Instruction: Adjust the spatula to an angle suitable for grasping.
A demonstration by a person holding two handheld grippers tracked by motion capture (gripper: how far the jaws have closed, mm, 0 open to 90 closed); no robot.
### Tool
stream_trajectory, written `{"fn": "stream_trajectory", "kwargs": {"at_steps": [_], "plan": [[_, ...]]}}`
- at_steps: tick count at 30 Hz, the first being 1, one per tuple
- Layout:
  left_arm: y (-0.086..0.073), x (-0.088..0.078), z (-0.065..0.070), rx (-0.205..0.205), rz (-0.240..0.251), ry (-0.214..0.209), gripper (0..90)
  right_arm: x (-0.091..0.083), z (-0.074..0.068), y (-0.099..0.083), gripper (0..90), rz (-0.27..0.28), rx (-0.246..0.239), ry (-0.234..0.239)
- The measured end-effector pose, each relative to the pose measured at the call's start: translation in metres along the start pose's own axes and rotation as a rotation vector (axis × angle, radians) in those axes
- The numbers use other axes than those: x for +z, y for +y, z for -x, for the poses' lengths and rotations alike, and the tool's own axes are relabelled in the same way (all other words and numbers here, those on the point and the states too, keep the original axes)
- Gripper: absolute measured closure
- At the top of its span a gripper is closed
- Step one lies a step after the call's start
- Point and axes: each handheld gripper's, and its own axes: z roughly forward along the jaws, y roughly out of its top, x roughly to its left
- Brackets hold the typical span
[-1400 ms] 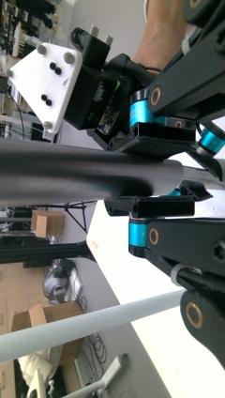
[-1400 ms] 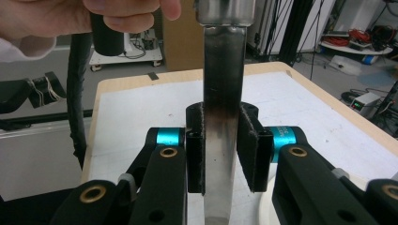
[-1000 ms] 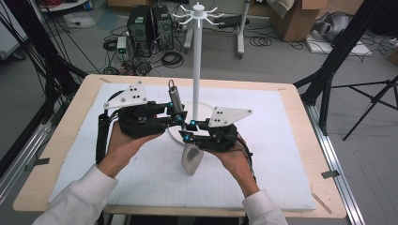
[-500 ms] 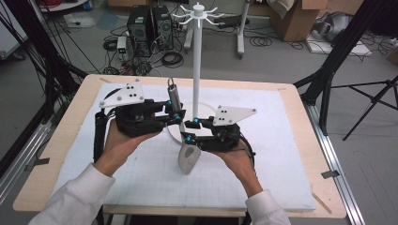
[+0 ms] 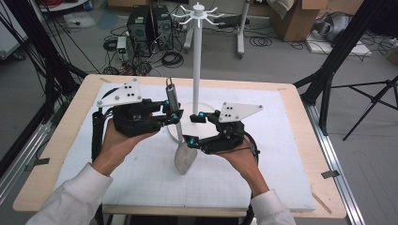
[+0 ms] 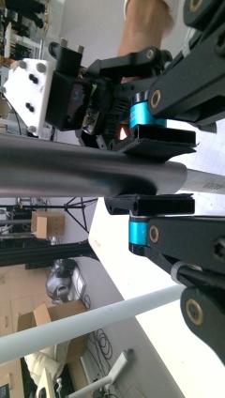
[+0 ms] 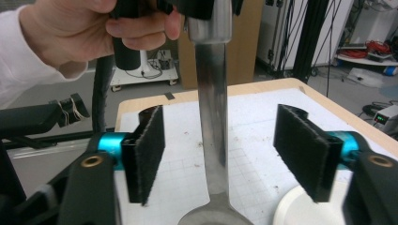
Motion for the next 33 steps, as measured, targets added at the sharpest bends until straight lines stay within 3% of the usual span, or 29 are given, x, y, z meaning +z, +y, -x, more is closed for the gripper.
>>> {"fn": "stream_trajectory", "kwargs": {"at_steps": [14,33], "plan": [[0.000,-0.002,-0.001,0.000,-0.005,0.003,73.1,-0.013,-0.001,0.019,18.2,0.059,-0.005,0.002],[-0.001,0.001,-0.003,0.001,-0.010,-0.030,73.2,-0.021,0.001,0.050,15.3,0.092,-0.037,0.056]]}}
